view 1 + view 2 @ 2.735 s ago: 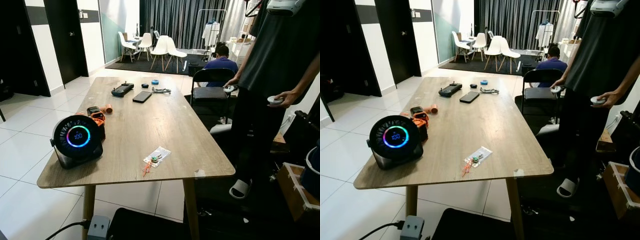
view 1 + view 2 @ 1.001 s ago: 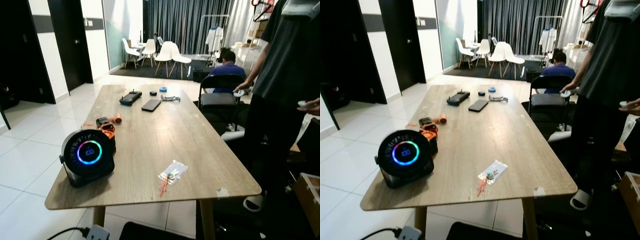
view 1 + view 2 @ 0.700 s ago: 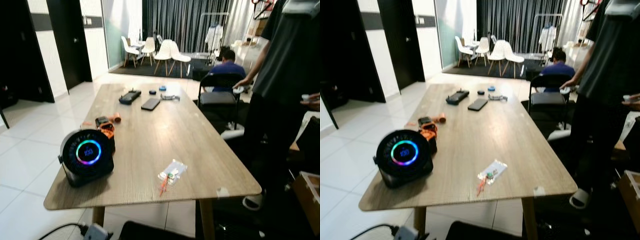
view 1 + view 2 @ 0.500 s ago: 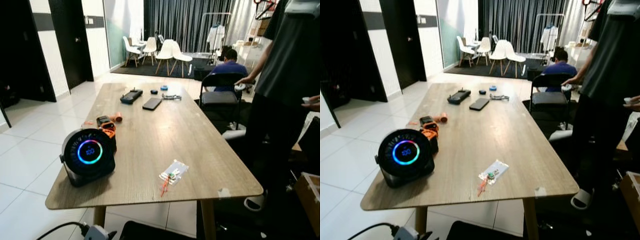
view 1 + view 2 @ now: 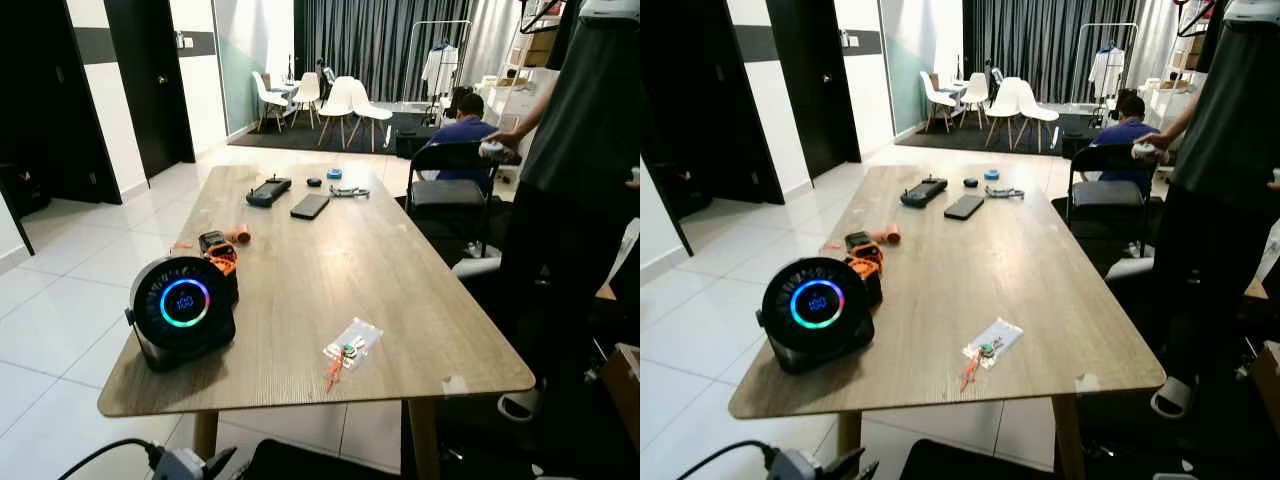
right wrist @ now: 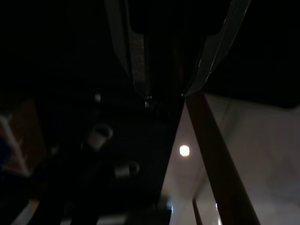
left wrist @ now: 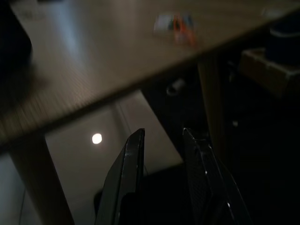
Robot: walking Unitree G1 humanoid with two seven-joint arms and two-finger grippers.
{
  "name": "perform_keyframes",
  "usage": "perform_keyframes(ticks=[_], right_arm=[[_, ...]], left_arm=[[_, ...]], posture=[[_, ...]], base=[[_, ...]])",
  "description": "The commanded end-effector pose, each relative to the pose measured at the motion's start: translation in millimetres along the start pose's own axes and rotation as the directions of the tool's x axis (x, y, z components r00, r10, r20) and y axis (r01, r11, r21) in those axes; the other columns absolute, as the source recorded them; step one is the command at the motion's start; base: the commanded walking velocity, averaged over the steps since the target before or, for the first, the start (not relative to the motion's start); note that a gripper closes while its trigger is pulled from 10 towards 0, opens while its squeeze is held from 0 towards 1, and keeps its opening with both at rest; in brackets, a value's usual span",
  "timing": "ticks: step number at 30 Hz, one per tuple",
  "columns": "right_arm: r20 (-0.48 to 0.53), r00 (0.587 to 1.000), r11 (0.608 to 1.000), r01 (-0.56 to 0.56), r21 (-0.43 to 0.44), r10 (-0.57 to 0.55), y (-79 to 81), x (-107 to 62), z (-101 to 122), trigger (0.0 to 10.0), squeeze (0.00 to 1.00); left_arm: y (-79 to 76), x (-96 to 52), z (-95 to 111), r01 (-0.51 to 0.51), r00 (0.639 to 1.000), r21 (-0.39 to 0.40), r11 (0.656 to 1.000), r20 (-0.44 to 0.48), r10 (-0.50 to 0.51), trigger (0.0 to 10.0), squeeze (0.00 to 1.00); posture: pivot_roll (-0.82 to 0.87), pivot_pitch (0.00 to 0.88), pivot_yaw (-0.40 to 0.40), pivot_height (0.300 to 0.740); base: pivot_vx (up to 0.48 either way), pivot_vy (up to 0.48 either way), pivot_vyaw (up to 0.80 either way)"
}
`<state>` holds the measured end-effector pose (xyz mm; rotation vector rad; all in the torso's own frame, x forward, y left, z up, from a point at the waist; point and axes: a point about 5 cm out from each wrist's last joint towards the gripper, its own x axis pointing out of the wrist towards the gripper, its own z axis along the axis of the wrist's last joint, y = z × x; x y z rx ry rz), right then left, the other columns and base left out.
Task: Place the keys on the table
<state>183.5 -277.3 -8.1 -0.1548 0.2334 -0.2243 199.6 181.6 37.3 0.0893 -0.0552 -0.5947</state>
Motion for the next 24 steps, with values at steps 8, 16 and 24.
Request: perform_keyframes(ticks=[8,16,24], right_arm=[[0.189,0.982,0.998,0.009,0.059,-0.02,-4.5,13.2,42,10.0,0.0],[0.247,0.969,0.998,-0.013,0.068,-0.005,0.6,24.6,63,10.0,0.0],[0.277,0.961,0.997,-0.009,0.071,-0.011,10.7,51.7,100,10.0,0.0]], left_arm=[[10.6,10.6,38,-0.01,0.992,0.0,1.0,0.127,0.01,10.0,0.0],[3.7,26.7,58,0.038,0.981,-0.018,0.999,0.189,-0.034,10.0,0.0],[-3.0,67.3,81,0.068,0.971,-0.017,0.998,0.232,-0.063,10.0,0.0]], posture=[[-0.01,0.03,0.001,0.74],[-0.01,0.025,0.001,0.74],[-0.01,0.026,0.002,0.74]], base=[[0.0,0.0,0.0],[0.0,0.0,0.0],[0.0,0.0,0.0]])
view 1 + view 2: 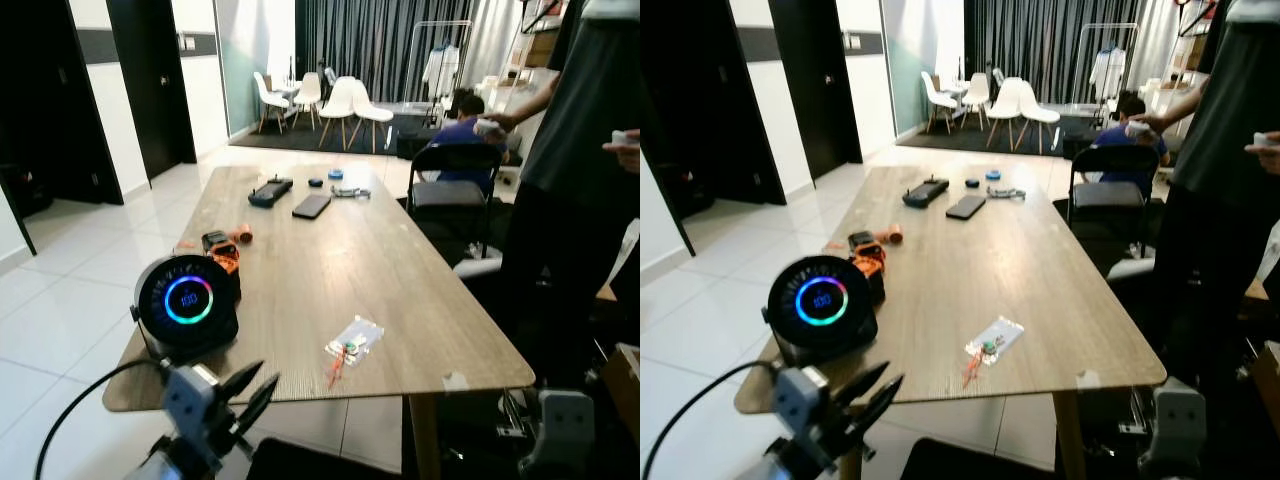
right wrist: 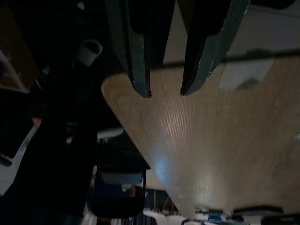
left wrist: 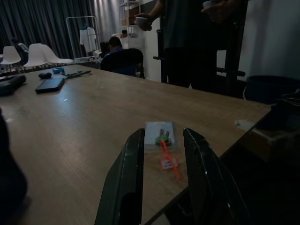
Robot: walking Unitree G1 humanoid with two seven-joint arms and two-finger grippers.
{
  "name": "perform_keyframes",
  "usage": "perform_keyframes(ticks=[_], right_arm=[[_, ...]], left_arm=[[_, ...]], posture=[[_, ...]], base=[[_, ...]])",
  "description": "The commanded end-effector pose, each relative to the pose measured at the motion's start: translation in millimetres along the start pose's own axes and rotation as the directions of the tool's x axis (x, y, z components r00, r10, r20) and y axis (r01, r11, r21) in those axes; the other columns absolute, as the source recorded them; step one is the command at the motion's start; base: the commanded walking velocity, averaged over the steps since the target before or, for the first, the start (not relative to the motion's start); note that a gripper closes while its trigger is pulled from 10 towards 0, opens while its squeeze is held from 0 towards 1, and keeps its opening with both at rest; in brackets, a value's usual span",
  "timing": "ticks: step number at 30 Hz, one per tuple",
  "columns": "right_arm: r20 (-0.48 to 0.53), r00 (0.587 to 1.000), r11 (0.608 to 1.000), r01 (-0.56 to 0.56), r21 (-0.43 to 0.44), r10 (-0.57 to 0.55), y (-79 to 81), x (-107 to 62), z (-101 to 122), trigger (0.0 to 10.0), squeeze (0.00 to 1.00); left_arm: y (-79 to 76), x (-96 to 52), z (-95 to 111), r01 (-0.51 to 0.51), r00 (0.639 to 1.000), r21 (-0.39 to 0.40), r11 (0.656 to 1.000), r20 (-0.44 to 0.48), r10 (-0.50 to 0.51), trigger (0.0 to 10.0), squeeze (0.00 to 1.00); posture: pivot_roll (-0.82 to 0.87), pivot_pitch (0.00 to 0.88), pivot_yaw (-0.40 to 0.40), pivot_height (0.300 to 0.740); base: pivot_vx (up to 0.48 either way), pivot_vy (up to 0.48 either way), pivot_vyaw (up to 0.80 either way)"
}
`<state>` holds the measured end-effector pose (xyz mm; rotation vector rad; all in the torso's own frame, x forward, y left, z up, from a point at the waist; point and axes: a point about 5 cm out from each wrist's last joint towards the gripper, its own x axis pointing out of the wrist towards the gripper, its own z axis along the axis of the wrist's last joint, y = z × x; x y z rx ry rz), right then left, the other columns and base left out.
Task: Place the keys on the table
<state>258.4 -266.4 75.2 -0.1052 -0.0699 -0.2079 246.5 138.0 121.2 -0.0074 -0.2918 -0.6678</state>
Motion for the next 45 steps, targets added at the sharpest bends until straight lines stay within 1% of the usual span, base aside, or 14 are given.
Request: perform_keyframes(ticks=[1,8,13,15,19,22,25,31,37,39,40,41,42,45], right_arm=[[-0.011,1.0,1.0,-0.015,-0.013,0.014,4.6,7.6,5,10.0,0.0],[-0.026,0.996,0.996,-0.09,-0.011,0.09,32.7,43.4,26,10.0,0.0],[-0.055,0.995,0.997,-0.08,-0.001,0.08,39.0,54.3,27,10.0,0.0],[-0.094,0.989,0.994,-0.11,0.014,0.111,58.3,71.0,29,10.0,0.0],[-0.106,0.986,0.991,-0.131,0.013,0.132,66.4,76.0,31,10.0,0.0],[-0.127,0.953,0.962,-0.27,0.047,0.274,104.8,87.1,39,10.0,0.0],[-0.125,0.93,0.938,-0.341,0.061,0.346,123.2,90.5,46,10.0,0.0],[-0.107,0.906,0.912,-0.403,0.081,0.41,140.0,92.0,54,10.0,0.0],[-0.04,0.848,0.843,-0.52,0.137,0.529,170.2,92.0,70,10.0,0.0],[-0.015,0.809,0.802,-0.579,0.146,0.587,184.2,88.6,74,10.0,0.19],[-0.015,0.809,0.802,-0.579,0.146,0.587,184.2,88.6,74,10.0,0.19],[-0.015,0.794,0.787,-0.6,0.144,0.608,189.0,86.0,72,10.0,0.37],[-0.024,0.778,0.773,-0.619,0.137,0.628,193.3,82.5,69,10.0,0.85],[-0.045,0.759,0.757,-0.641,0.129,0.65,198.8,76.5,62,10.0,1.0]], left_arm=[[0.6,7.1,-3,-0.005,1.0,0.005,1.0,-0.017,0.005,10.0,0.0],[6.3,36.9,-7,-0.079,0.995,0.063,0.995,-0.057,0.083,10.0,0.0],[7.2,43.3,-10,-0.104,0.99,0.097,0.99,-0.085,0.113,10.0,0.0],[9.0,49.5,-15,-0.131,0.982,0.132,0.983,-0.119,0.147,10.0,0.0],[10.3,51.3,-16,-0.142,0.979,0.145,0.979,-0.128,0.161,10.0,0.0],[20.1,53.9,-18,-0.193,0.966,0.188,0.963,-0.134,0.22,10.0,0.0],[24.6,55.2,-17,-0.216,0.961,0.201,0.956,-0.129,0.244,10.0,0.0],[28.6,54.7,-16,-0.238,0.955,0.21,0.948,-0.126,0.267,10.0,0.0],[34.8,50.9,-16,-0.276,0.943,0.226,0.934,-0.123,0.309,10.0,0.0],[37.0,49.3,-17,-0.288,0.939,0.231,0.929,-0.121,0.321,10.0,0.0],[37.0,49.3,-17,-0.288,0.939,0.231,0.929,-0.121,0.321,10.0,0.0],[37.7,48.4,-17,-0.29,0.938,0.23,0.929,-0.122,0.323,10.0,0.0],[38.2,47.6,-18,-0.289,0.938,0.23,0.929,-0.124,0.323,10.0,0.0],[39.4,46.0,-19,-0.285,0.939,0.231,0.93,-0.129,0.319,10.0,0.0]], posture=[[-0.01,0.03,0.005,0.74],[0.0,0.041,0.007,0.74],[0.0,0.044,0.009,0.74],[0.0,0.05,0.01,0.74],[0.0,0.051,0.01,0.74],[0.01,0.053,0.001,0.74],[0.01,0.053,0.001,0.74],[0.01,0.055,-0.006,0.74],[0.01,0.06,-0.014,0.74],[0.01,0.062,-0.017,0.74],[0.01,0.062,-0.017,0.74],[0.01,0.065,-0.018,0.74],[0.01,0.068,-0.02,0.74],[0.01,0.072,-0.023,0.74]], base=[[0.0,0.0,0.0],[0.0,0.0,0.0],[0.0,0.0,0.0],[0.0,0.0,0.0],[0.0,0.0,0.0],[0.0,0.0,0.0],[0.0,0.0,0.0],[0.0,0.0,0.0],[0.0,0.0,0.0],[0.0,0.0,0.0],[0.0,0.0,0.0],[0.0,0.0,0.0],[0.0,0.0,0.0],[0.0,0.0,0.0]])
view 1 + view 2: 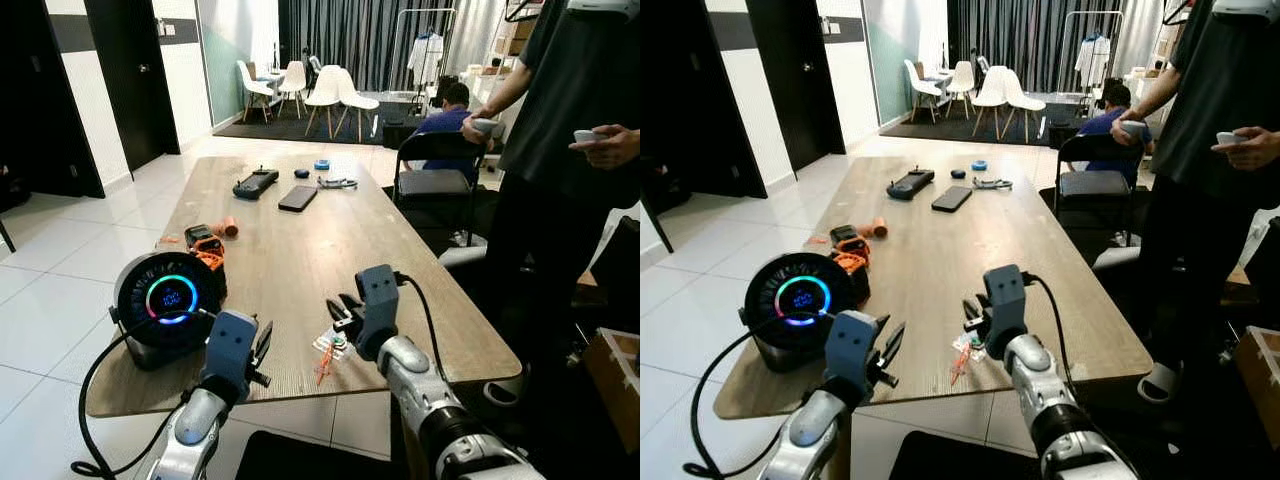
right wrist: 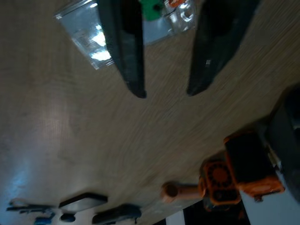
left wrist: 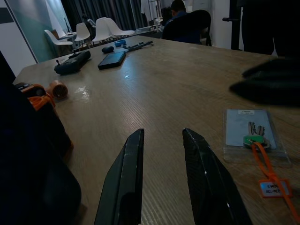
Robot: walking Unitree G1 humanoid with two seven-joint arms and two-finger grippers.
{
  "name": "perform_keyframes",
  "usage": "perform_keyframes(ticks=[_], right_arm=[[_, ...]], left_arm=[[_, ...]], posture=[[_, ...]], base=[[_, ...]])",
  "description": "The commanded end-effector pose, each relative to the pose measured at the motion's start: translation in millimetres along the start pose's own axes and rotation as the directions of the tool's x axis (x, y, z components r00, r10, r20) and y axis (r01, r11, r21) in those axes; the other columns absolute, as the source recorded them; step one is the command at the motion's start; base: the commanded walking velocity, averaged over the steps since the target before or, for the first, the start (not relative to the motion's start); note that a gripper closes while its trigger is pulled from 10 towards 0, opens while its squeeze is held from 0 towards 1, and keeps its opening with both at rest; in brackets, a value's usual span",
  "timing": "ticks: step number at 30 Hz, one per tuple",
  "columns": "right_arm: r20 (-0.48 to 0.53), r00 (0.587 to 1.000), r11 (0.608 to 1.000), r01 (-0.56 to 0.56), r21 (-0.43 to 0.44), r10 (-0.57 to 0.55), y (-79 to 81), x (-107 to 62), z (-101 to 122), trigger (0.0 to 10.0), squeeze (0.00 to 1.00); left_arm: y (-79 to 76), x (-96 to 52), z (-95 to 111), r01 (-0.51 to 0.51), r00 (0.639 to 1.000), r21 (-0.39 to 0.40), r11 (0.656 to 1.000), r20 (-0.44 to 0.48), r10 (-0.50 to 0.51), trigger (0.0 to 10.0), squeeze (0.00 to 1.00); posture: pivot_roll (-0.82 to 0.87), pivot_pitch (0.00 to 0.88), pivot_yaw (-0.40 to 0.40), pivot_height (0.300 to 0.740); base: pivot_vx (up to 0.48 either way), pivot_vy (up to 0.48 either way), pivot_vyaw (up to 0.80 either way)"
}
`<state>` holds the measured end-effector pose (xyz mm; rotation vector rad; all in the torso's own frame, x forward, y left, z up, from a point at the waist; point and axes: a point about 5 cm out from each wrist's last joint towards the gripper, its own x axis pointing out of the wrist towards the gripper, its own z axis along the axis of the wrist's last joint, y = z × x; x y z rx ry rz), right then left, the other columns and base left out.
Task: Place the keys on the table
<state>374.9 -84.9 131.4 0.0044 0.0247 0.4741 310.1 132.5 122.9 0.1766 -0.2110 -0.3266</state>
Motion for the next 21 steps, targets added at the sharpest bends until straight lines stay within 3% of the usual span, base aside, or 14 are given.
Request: perform_keyframes(ticks=[1,5,6,7,8,21], right_arm=[[-0.024,1.0,1.0,-0.02,-0.007,0.02,4.6,-1.7,-8,10.0,1.0],[-0.042,0.999,1.0,-0.024,-0.017,0.023,6.2,-2.4,-12,10.0,1.0],[-0.052,0.999,1.0,-0.014,-0.025,0.013,5.6,-2.6,-14,10.0,0.68],[-0.052,0.999,1.0,-0.014,-0.025,0.013,5.6,-2.6,-14,10.0,0.68],[-0.062,0.998,1.0,-0.004,-0.031,0.002,4.8,-2.9,-15,10.0,0.0],[-0.127,0.989,0.997,-0.076,-0.013,0.074,13.7,-5.0,-28,10.0,0.0]], left_arm=[[5.1,-3.1,-5,0.002,1.0,0.021,1.0,-0.02,-0.001,10.0,0.0],[6.4,-3.7,-5,0.001,1.0,0.023,1.0,-0.022,0.0,10.0,0.0],[7.2,-4.0,-6,-0.001,1.0,0.025,1.0,-0.024,0.002,10.0,0.0],[7.2,-4.0,-6,-0.001,1.0,0.025,1.0,-0.024,0.002,10.0,0.0],[8.0,-4.3,-6,-0.002,1.0,0.029,1.0,-0.026,0.003,10.0,0.0],[12.2,-8.0,-9,-0.001,0.999,0.039,0.999,-0.034,0.002,10.0,0.0]], posture=[[0.01,0.072,-0.023,0.74],[0.01,0.076,-0.024,0.74],[0.01,0.077,-0.025,0.74],[0.01,0.077,-0.025,0.74],[0.01,0.077,-0.025,0.74],[0.02,0.084,-0.026,0.74]], base=[[0.0,0.0,0.0],[0.0,0.0,0.0],[0.0,0.0,0.0],[0.0,0.0,0.0],[0.0,0.0,0.0],[0.0,0.0,0.0]])
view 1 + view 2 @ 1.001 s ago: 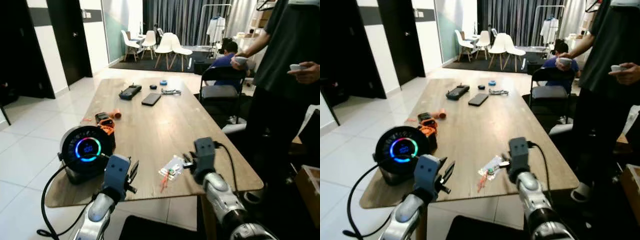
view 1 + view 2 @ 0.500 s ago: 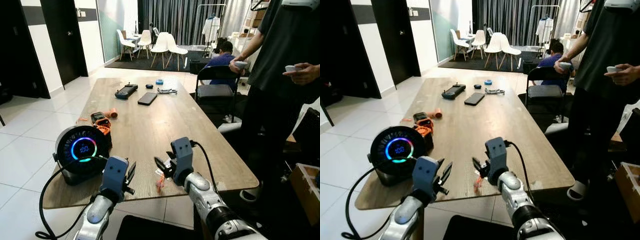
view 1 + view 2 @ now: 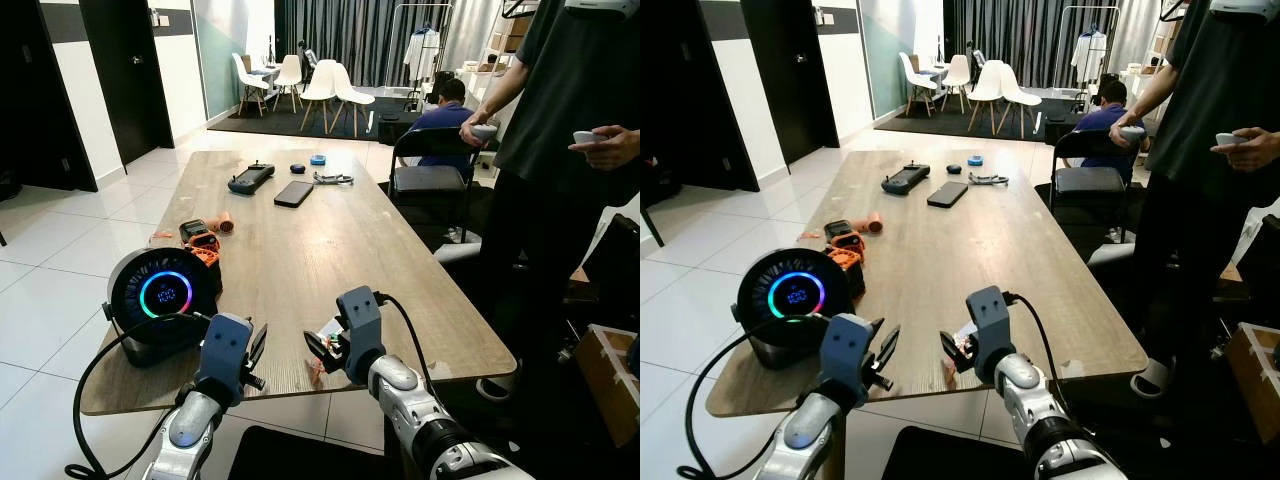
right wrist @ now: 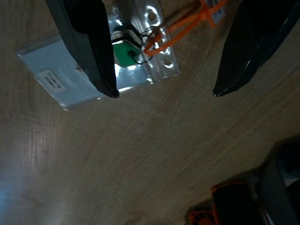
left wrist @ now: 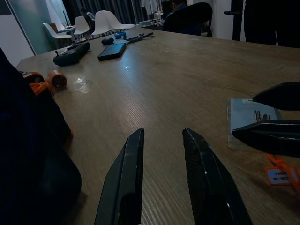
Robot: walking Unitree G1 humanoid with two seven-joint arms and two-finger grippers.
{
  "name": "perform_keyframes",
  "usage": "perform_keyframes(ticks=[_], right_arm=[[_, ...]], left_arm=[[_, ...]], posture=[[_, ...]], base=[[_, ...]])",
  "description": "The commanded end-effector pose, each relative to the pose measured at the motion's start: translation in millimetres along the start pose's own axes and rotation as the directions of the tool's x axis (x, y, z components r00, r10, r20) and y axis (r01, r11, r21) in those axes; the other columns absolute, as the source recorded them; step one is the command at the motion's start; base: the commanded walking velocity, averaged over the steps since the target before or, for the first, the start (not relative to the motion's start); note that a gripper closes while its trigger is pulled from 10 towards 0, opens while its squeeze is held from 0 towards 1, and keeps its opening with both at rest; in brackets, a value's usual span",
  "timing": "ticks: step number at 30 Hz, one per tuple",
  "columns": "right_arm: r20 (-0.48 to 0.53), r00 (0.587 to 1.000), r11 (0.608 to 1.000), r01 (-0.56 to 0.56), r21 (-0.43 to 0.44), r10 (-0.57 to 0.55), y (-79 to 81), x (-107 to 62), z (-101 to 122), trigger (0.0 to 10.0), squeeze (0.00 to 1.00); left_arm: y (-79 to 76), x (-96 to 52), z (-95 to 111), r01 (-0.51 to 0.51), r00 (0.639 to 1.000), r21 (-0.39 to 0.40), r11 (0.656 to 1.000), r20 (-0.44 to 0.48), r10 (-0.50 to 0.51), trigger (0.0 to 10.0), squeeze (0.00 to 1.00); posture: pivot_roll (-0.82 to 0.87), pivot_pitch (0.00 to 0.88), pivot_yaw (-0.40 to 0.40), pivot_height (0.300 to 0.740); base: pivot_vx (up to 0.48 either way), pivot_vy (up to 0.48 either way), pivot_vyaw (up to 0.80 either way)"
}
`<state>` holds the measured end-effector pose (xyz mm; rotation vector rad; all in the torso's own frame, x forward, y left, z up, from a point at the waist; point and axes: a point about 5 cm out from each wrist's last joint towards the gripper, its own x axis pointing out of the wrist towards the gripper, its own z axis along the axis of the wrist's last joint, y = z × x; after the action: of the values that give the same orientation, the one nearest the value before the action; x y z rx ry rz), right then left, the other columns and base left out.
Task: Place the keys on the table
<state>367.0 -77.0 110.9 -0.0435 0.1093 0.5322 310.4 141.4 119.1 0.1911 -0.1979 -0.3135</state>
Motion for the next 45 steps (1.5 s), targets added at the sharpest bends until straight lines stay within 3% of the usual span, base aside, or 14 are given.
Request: perform_keyframes(ticks=[1,21,45], right_arm=[[-0.033,0.999,1.0,-0.03,0.009,0.03,4.8,-1.5,-9,10.0,0.0],[-0.007,0.989,0.989,-0.148,0.007,0.148,14.2,-19.7,-31,10.0,0.0],[0.067,0.977,0.979,-0.202,0.016,0.2,15.5,-26.3,-19,10.0,0.0]], left_arm=[[5.3,-4.9,-4,0.009,1.0,0.024,1.0,-0.015,-0.008,10.0,0.0],[4.7,-9.8,2,0.075,0.996,-0.028,0.997,0.046,-0.073,10.0,0.0],[1.1,-12.7,4,0.119,0.991,-0.075,0.99,0.076,-0.114,10.0,0.0]], posture=[[0.02,0.084,-0.026,0.74],[0.02,0.084,-0.024,0.74],[0.01,0.077,-0.021,0.74]], base=[[0.0,0.0,0.0],[0.0,0.0,0.0],[0.0,0.0,0.0]])
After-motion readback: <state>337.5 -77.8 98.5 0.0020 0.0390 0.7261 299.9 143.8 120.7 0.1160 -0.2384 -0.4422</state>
